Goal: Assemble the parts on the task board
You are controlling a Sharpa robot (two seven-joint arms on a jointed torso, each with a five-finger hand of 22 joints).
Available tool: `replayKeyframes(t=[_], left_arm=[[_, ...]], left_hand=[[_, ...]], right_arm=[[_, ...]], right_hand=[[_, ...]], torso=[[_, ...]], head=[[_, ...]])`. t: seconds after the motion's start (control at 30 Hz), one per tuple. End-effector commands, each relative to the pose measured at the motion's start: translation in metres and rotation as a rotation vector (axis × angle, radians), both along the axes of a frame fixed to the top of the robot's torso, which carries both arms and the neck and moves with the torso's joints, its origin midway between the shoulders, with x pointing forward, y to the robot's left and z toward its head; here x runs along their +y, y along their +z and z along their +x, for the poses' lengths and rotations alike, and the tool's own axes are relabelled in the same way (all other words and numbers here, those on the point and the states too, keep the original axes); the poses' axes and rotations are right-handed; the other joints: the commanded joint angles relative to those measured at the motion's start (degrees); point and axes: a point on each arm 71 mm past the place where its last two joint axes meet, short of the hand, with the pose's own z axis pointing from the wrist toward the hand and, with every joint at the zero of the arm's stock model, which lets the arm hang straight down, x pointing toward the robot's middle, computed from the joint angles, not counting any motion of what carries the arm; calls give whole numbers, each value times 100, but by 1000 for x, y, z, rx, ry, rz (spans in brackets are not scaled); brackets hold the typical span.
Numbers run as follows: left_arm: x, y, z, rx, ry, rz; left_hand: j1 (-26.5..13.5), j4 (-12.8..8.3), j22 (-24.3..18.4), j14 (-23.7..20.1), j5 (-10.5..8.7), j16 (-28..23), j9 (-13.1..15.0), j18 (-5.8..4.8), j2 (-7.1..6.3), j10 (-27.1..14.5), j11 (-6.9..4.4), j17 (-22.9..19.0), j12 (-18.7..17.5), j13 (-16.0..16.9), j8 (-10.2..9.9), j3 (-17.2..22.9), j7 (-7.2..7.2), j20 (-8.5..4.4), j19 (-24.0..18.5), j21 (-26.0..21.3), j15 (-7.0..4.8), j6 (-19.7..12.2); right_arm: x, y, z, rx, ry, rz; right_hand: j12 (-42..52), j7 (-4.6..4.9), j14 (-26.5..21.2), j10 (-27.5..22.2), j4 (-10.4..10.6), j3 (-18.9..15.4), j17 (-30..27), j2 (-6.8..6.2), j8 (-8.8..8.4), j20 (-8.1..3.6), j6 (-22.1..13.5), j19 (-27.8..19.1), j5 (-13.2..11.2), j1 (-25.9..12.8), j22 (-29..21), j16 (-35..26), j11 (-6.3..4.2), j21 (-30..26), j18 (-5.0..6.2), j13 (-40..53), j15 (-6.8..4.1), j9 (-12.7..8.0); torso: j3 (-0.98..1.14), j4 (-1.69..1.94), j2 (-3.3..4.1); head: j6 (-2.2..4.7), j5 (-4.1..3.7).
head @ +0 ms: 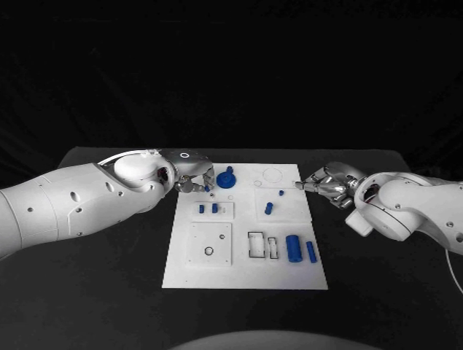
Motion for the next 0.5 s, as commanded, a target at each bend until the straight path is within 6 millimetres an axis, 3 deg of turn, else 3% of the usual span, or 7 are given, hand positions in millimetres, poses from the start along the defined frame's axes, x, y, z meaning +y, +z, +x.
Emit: replayKeyframes(t=[0.03, 0.5], left_arm=[[-3, -2, -1, 18, -14, 4], [-10, -8, 1, 29, -24, 9]], left_hand=[[2, 11, 1509, 607, 20, 15, 3, -43, -8, 9, -26, 1508, -37, 5, -14, 20, -25, -34, 613, 14, 29, 0], [14, 10, 1509, 607, 20, 15, -4, -43, -14, -11, -31, 1508, -63, 5, -32, 41, -32, -33, 613, 14, 25, -17]], right_arm=[[1, -1, -1, 7, 12, -3], [2, -1, -1, 8, 14, -3]], right_hand=[[16, -10, 607, 601, 1, -21, 1509, -1, 34, 27, -18, 600, 19, 29, 1510, 23, 23, 26, -39, 1510, 36, 9], [16, -10, 607, 601, 1, -21, 1509, -1, 34, 27, -18, 600, 19, 29, 1510, 23, 23, 26, -39, 1510, 36, 9]], torso=[[1, 3, -6], [0, 4, -10]], head=[[-11, -2], [-7, -8]])
